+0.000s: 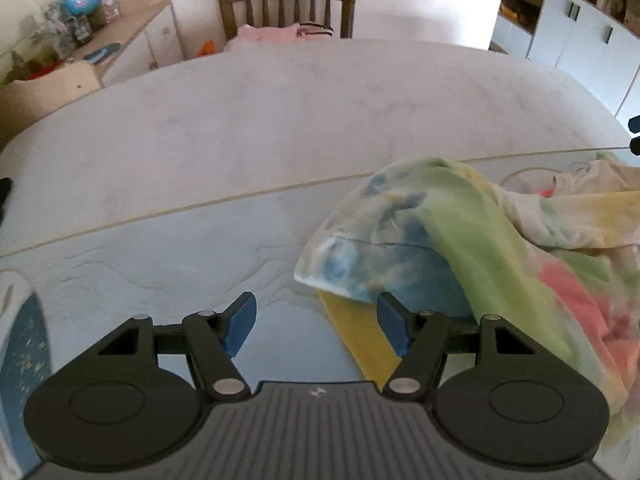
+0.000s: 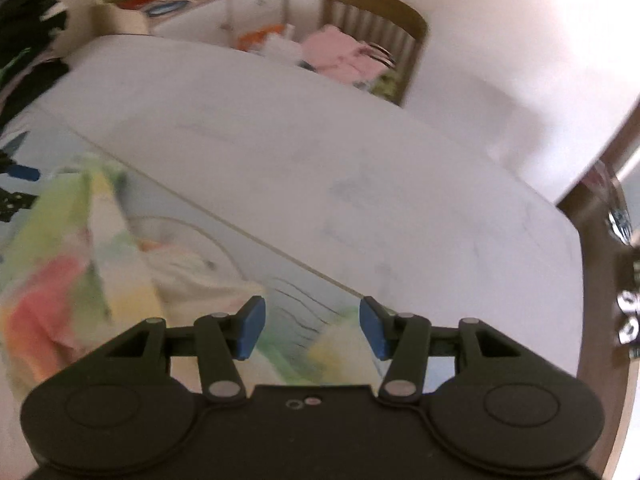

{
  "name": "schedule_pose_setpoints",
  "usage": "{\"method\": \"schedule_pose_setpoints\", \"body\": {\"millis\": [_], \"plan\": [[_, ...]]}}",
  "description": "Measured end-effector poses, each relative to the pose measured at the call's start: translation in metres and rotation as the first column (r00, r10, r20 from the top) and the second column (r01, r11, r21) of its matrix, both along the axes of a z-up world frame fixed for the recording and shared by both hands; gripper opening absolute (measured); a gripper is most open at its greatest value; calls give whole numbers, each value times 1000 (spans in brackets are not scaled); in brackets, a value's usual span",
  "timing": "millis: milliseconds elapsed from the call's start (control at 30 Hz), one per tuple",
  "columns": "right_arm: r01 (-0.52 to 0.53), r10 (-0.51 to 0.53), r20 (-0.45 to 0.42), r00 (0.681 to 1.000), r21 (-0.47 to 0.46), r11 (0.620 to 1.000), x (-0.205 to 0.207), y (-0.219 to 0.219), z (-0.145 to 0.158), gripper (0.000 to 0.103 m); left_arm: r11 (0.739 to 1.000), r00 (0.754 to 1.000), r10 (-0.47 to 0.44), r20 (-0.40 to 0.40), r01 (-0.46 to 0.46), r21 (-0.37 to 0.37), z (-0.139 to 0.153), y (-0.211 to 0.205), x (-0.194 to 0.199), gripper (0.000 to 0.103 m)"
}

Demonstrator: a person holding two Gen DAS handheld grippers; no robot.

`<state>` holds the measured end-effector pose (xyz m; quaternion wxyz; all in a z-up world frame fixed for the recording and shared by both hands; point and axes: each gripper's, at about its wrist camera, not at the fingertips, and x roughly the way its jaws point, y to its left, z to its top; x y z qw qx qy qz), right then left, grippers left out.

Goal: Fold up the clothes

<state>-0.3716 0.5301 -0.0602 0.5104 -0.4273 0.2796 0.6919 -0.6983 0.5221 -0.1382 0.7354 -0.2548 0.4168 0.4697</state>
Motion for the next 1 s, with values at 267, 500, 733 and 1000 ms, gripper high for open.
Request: {"method": "schedule_pose_setpoints", "body": {"millis": [267,500,733,1000], "plan": [[50,-50,7,999,-60,997,27,3,-21,103,999,998,-46,52,47,-12,-15,17,20,64],[65,-70,-39,997,-119,991,29,12,-41,103,999,998,-16,66,14,34,-12,14,35,8],[-25,14,-72,997,-145,989,5,17,-53,103,977,986,157,45,-162,139,6,19,9,7],[27,-26,-30,999,37,999,4,43,-31,103,950,956,293,32,-294,105,8,30,-50,7]]}}
